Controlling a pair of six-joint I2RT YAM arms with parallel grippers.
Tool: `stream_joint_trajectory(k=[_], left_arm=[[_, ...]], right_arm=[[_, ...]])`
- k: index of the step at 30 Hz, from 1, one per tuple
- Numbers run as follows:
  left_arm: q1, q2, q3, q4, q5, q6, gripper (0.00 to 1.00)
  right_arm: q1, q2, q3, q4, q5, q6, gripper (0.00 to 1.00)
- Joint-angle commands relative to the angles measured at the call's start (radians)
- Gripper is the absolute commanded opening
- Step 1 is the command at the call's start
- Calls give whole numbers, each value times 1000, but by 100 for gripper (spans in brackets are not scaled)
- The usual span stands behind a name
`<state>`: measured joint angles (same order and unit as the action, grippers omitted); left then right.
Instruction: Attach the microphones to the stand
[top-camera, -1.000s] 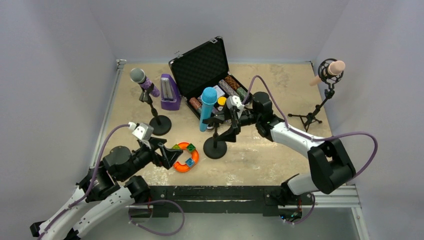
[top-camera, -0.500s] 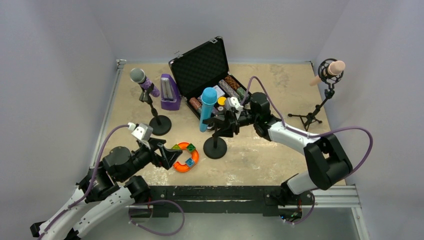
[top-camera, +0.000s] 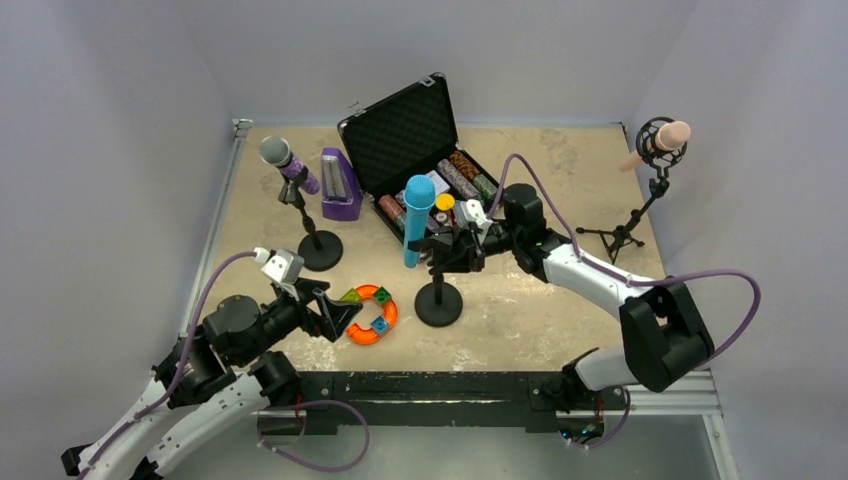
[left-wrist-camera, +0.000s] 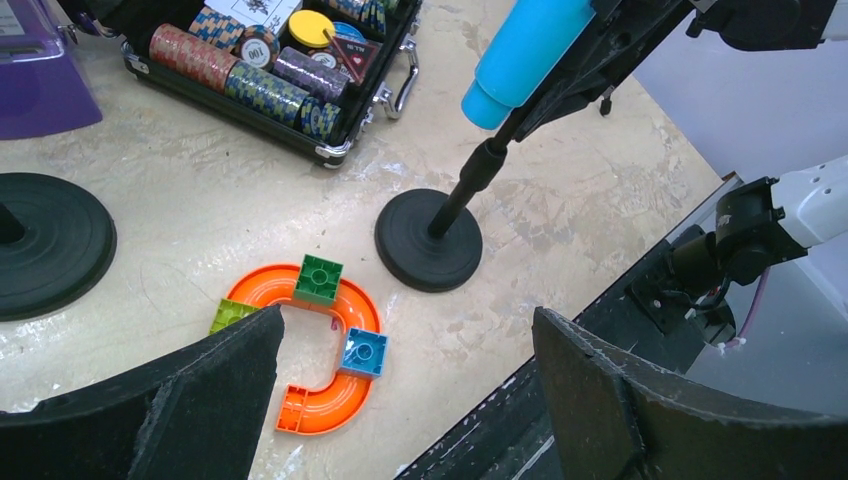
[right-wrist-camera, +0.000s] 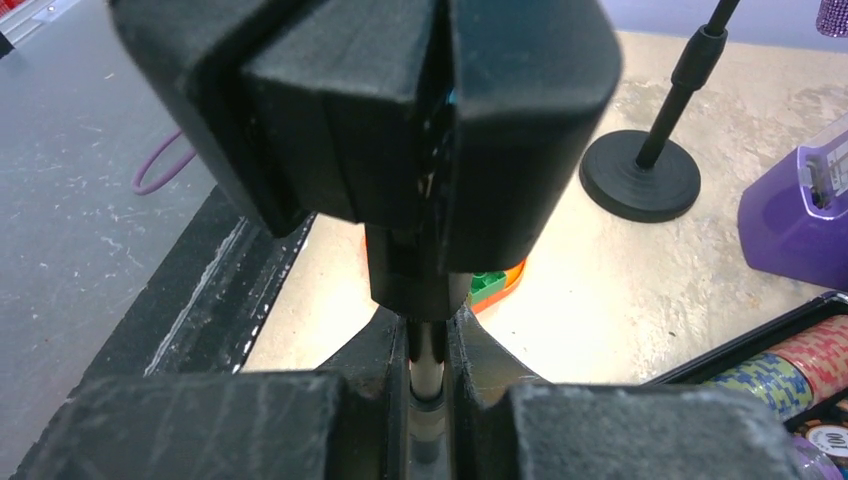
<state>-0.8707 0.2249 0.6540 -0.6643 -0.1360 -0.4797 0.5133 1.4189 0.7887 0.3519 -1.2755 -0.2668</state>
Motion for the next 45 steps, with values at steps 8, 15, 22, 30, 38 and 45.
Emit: stream_joint_trajectory(k=[8,15,22,30,38,45], left_arm=[[-1,-22,-2,0,-11,-8,98],[-1,-25,-2,-7,-13,-7,98],[-1,-27,-1,-10,-13,-1,98],[-1,-34,-1,-20,-11,2,98],[-1,-37,-3,-23,-13,6,98],[-1,-36,-2,-20,-11,10,98]], right_arm=[[-78,-113,137,-294,-28,-186,0],[-177,-156,195,-407,-57,-218,0],[-263,-165,253,-465,-49,-208,0],[-324,-128,342,-519,-10,-217,0],[-362,-81,417,-516,35,-196,0],[-381,-16,498,-485,95,-142,0]])
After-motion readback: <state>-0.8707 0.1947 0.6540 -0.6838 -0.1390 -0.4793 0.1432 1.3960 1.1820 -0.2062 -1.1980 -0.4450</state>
